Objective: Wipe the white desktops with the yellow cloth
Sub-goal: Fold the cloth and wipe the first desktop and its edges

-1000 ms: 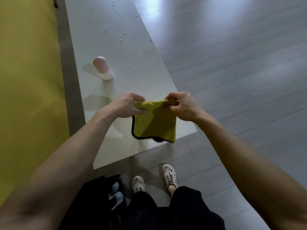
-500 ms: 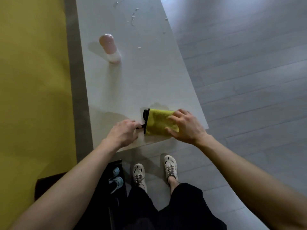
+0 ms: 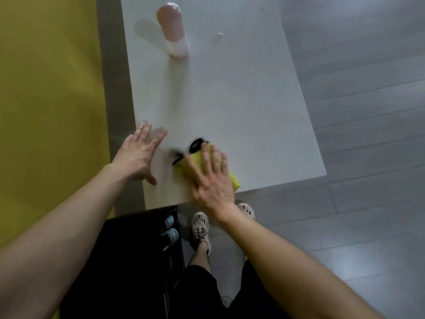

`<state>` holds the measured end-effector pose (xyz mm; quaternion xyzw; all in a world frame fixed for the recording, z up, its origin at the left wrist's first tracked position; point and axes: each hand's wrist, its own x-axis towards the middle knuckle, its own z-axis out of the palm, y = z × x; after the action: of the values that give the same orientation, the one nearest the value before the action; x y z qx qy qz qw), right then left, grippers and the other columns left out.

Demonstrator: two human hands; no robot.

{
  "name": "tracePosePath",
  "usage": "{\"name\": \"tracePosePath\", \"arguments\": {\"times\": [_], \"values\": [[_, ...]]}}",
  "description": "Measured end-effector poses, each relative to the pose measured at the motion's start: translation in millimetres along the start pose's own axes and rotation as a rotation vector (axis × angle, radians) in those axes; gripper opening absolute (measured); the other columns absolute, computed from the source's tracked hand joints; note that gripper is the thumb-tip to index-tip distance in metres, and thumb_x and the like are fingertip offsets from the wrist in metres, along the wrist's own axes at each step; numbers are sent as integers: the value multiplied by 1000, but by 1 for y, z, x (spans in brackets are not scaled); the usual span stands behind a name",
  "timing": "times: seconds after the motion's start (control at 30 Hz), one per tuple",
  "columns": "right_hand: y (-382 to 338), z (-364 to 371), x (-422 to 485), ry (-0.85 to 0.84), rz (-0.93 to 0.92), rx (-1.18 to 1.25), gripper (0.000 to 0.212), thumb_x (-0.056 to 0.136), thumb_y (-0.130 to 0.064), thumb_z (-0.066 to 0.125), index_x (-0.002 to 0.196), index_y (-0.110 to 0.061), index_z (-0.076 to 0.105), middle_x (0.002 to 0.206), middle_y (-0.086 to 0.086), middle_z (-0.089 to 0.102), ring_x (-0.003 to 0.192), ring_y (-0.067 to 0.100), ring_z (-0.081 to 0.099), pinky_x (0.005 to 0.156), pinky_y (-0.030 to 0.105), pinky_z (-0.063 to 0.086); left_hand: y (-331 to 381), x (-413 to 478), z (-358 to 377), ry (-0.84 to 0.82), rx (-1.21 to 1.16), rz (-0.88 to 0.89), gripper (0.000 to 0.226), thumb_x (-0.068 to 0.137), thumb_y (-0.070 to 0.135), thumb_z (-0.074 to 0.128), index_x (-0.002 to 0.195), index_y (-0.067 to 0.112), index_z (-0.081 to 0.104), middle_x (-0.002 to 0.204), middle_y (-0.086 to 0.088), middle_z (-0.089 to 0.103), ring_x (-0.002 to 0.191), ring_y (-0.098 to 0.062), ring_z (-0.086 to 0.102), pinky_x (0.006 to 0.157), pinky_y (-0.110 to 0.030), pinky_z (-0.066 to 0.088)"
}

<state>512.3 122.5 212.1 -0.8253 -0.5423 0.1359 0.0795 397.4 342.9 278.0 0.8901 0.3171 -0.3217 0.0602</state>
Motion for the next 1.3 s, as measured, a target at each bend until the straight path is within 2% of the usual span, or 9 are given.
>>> {"name": "tracePosePath", "arguments": {"times": [0.13, 0.3, 0.4, 0.53, 0.63, 0.9, 1.1, 1.2, 1.3], "values": [[35, -19, 8, -41, -229, -136, 72, 109, -71, 26, 173, -39, 14, 181, 14, -4, 168, 33, -9, 133, 63, 0, -6, 16, -8, -6, -37, 78, 177, 41, 70, 101, 167, 43, -21, 175, -14, -30, 164, -32, -24, 137, -51, 8], [162, -63, 43, 122, 290, -182, 83, 106, -66, 30, 172, -17, 26, 182, 12, 0, 169, 27, -3, 135, 58, 4, -3, 14, -7, 57, -62, 118, 175, 38, 66, 103, 171, 41, -7, 178, -16, -19, 167, -31, -15, 137, -44, 7], [116, -43, 49, 142, 461, -24, 88, 104, -73, 30, 174, -24, 16, 181, 19, -1, 168, 35, -3, 134, 61, 6, -3, 13, -10, 49, -50, 120, 174, 38, 66, 102, 171, 41, -9, 178, -15, -20, 167, -32, -14, 137, -44, 8], [-50, -1, 31, -31, -75, -47, 78, 106, -66, 31, 174, -32, 15, 180, 21, -5, 168, 36, -9, 134, 58, 6, -1, 9, -15, 35, -19, 129, 168, 48, 65, 102, 171, 39, -10, 178, -18, -20, 167, -34, -12, 137, -43, 9], [-43, -4, 15, -26, -163, -34, 74, 106, -63, 40, 173, -36, 21, 182, 12, 1, 169, 28, -6, 134, 57, 4, 1, 8, -17, 35, -18, 116, 168, 49, 67, 101, 171, 38, -11, 178, -18, -21, 167, -34, -13, 136, -44, 10], [132, -39, -8, 201, 673, -29, 76, 102, -66, 39, 170, -35, 29, 181, 13, 10, 168, 31, 5, 133, 61, 9, 4, 4, -21, 65, -22, 127, 169, 44, 69, 99, 172, 39, -7, 179, -17, -14, 167, -35, -7, 132, -45, 15], [-81, 14, -1, 41, 85, -25, 69, 110, -60, 39, 172, -33, 26, 181, 17, 3, 169, 33, -2, 133, 59, 9, 0, 2, -19, 37, 6, 121, 170, 45, 66, 102, 172, 38, -7, 179, -18, -14, 167, -34, -9, 133, -46, 16], [-27, 8, -11, 118, -53, 8, 62, 108, -57, 48, 166, -37, 41, 180, 10, 21, 168, 28, 13, 132, 62, 14, 3, 4, -21, 35, 11, 115, 170, 44, 68, 101, 172, 38, -8, 179, -18, -14, 167, -35, -8, 133, -48, 18], [105, -18, -25, 242, 353, -7, 62, 103, -59, 46, 161, -35, 49, 177, 8, 30, 165, 30, 24, 127, 68, 21, 3, 5, -20, 40, -10, 113, 169, 44, 68, 99, 171, 41, -9, 179, -15, -16, 167, -35, -10, 132, -51, 18]]}}
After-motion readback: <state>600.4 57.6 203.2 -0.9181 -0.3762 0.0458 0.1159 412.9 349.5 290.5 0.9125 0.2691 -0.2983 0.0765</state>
